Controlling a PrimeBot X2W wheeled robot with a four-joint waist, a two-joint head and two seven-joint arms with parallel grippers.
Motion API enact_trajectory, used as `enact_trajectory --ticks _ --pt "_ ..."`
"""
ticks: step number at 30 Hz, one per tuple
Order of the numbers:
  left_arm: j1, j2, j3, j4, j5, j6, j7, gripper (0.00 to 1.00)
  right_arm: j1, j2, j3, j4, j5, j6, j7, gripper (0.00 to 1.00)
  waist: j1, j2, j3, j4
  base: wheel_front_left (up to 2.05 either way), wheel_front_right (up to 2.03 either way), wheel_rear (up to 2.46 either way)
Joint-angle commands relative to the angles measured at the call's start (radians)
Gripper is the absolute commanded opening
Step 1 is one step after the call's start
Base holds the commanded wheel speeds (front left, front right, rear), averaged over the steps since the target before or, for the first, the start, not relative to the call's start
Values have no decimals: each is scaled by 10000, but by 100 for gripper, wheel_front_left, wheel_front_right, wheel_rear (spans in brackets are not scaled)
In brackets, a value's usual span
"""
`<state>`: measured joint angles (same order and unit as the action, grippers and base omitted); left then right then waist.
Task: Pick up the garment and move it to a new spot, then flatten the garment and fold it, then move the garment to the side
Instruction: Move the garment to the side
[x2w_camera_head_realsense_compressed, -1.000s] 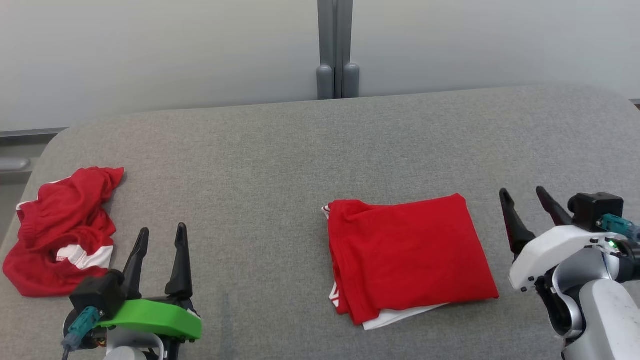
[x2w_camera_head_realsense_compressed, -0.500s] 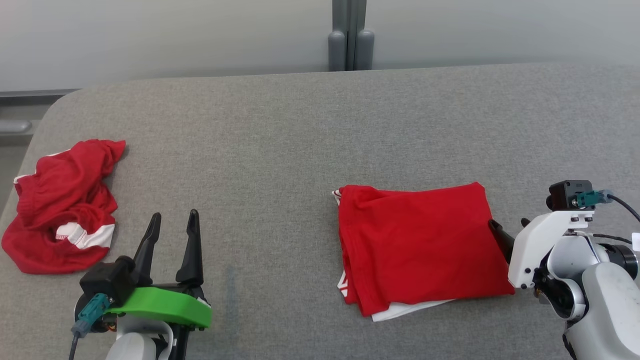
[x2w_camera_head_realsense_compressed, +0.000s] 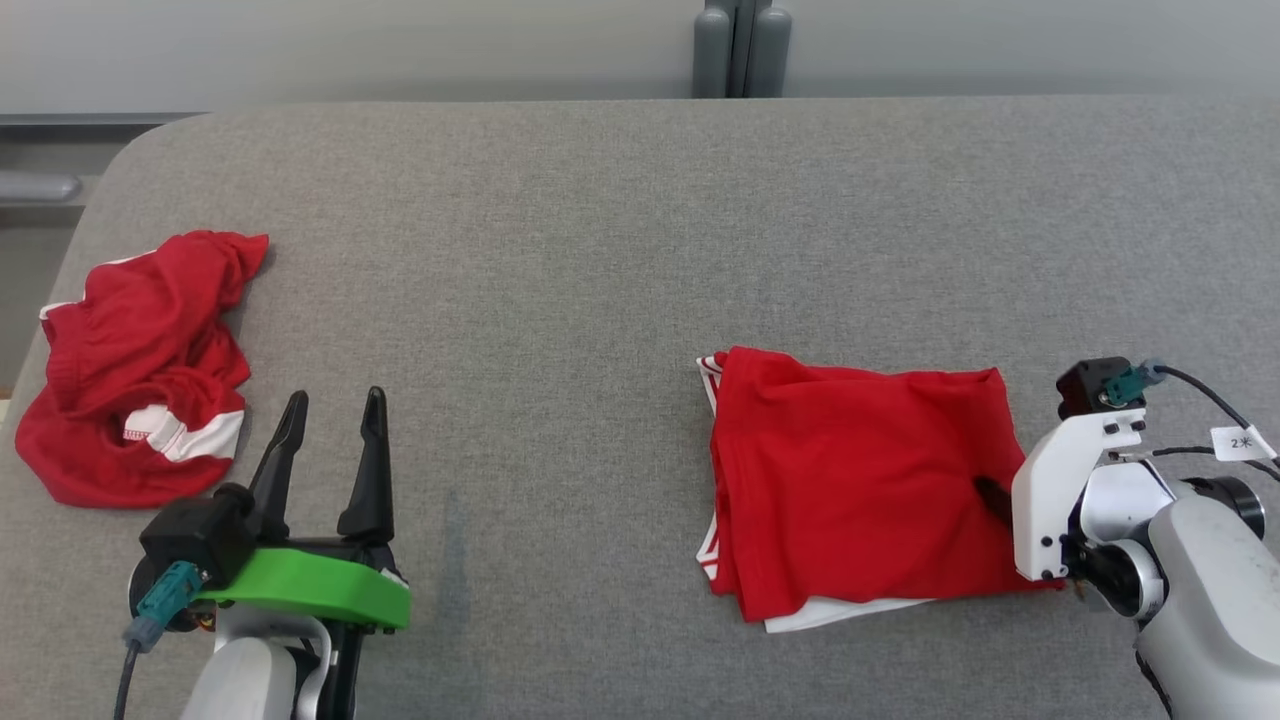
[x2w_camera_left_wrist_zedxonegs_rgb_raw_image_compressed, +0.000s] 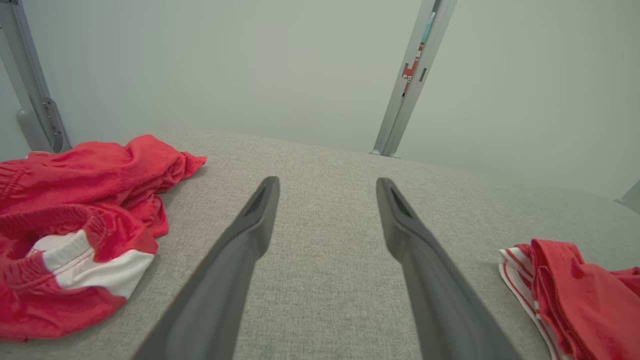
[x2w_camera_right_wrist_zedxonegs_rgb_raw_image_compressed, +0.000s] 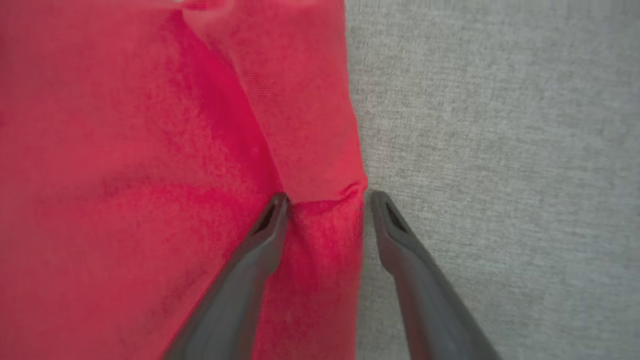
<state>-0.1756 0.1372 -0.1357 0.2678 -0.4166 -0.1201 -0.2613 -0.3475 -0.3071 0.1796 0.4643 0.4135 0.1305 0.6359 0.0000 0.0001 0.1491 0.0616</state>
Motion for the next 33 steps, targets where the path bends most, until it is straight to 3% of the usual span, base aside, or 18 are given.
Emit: enact_trajectory --ticks 1,13,23,33 --pt "-172 79 27 -81 107 -24 -40 100 -59 -116 254 201 30 1 134 0 0 -1 165 -31 0 0 0" --pt "-684 278 27 -725 272 -28 -37 100 -2986 -2021 1343 145 -356 -10 -832 0 0 -1 1329 -1171 0 0 0" --pt "-1274 424 -64 -1445 330 -51 -16 100 -4072 -3343 -180 1159 -786 -9 -1808 0 0 -1 2323 -2189 0 0 0" --pt "-2026 872 -242 -2230 518 -66 390 100 -4676 -3611 -2162 1537 -2299 -9 -3197 0 0 -1 3715 -2389 0 0 0"
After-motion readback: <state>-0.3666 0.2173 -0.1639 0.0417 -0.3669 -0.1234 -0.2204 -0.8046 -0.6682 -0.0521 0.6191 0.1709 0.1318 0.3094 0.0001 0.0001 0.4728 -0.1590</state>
